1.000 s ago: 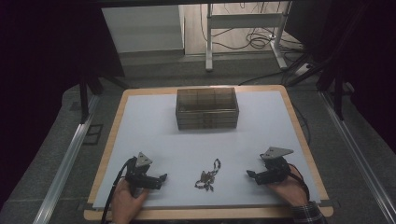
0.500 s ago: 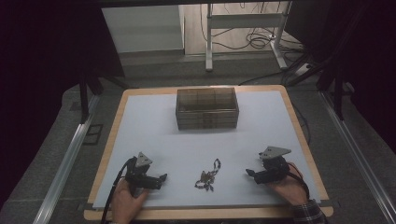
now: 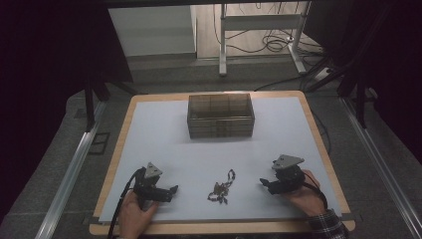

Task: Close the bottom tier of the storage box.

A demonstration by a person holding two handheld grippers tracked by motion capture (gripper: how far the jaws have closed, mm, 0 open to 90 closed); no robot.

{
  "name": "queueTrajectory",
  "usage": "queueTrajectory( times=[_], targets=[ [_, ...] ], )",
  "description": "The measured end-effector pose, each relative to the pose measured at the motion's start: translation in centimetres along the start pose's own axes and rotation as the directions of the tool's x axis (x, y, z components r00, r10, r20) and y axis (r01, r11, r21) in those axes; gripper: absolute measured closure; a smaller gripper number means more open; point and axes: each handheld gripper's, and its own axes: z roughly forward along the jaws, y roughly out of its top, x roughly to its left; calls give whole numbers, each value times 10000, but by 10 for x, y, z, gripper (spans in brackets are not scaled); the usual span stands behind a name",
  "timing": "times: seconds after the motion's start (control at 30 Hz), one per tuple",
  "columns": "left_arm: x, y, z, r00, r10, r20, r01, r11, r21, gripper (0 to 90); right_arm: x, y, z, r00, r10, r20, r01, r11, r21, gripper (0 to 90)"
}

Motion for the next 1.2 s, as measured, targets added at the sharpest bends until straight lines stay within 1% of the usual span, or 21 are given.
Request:
queueTrajectory(
  times=[0.03, 0.13, 0.33, 0.43, 0.63, 0.67, 0.77, 0.87, 0.93, 0.97, 1.0, 1.03, 1.07, 1.1, 1.13, 1.17, 1.2],
  targets=[
    [0, 0, 0, 10000, -2, 0, 2, 10000, -2, 0, 1, 1, 1, 9999, -116, 47, 116, 9999, 23, 185],
    [0, 0, 0, 10000, -4, 1, 4, 10000, -2, 0, 1, 4, 1, 9996, -254, 123, 254, 9997, 29, 185],
    [0, 0, 0, 10000, -4, 0, 4, 10000, -3, 0, 2, 7, 2, 9988, -407, 266, 406, 9992, 22, 187],
    [0, 0, 0, 10000, -5, 1, 5, 10000, -3, 0, 4, 9, 3, 9963, -714, 482, 708, 9974, 156, 192],
    [0, 0, 0, 10000, -8, 1, 8, 10000, -4, 0, 7, 13, 5, 9933, -950, 655, 936, 9953, 239, 202],
    [0, 0, 0, 10000, -5, 1, 5, 10000, -2, 0, 8, 15, 5, 9911, -1119, 725, 1104, 9936, 252, 206],
    [0, 0, 0, 10000, -6, 1, 6, 10000, -2, 0, 10, 17, 6, 9874, -1327, 857, 1305, 9910, 315, 213],
    [0, 0, 0, 10000, -8, 1, 8, 10000, -5, 0, 11, 19, 6, 9854, -1437, 913, 1411, 9894, 347, 217],
    [0, 0, 0, 10000, -6, 0, 6, 10000, -5, 0, 13, 20, 8, 9805, -1667, 1045, 1631, 9857, 422, 222],
    [0, 0, 0, 10000, -5, 0, 5, 10000, -4, 0, 13, 20, 8, 9805, -1667, 1045, 1631, 9857, 422, 222],
    [0, 0, 0, 10000, -5, 1, 5, 10000, -4, 0, 15, 20, 9, 9764, -1829, 1152, 1784, 9828, 486, 224],
    [0, 0, 0, 10000, -5, 1, 5, 10000, -4, 0, 15, 20, 9, 9764, -1829, 1152, 1784, 9828, 486, 224],
    [0, 0, 0, 10000, -6, 0, 6, 10000, -5, 0, 16, 21, 10, 9714, -2006, 1270, 1950, 9793, 553, 226],
    [0, 0, 0, 10000, -6, 1, 6, 10000, -3, 0, 17, 21, 11, 9692, -2099, 1288, 2041, 9773, 572, 227],
    [0, 0, 0, 10000, -6, 1, 6, 10000, -3, 0, 17, 21, 11, 9692, -2099, 1288, 2041, 9773, 572, 227],
    [0, 0, 0, 10000, -8, -1, 8, 10000, -6, 0, 18, 22, 11, 9672, -2164, 1331, 2098, 9758, 616, 228],
    [0, 0, 0, 10000, -6, 0, 6, 10000, -4, 0, 19, 23, 12, 9607, -2346, 1481, 2271, 9716, 661, 228]
  ],
)
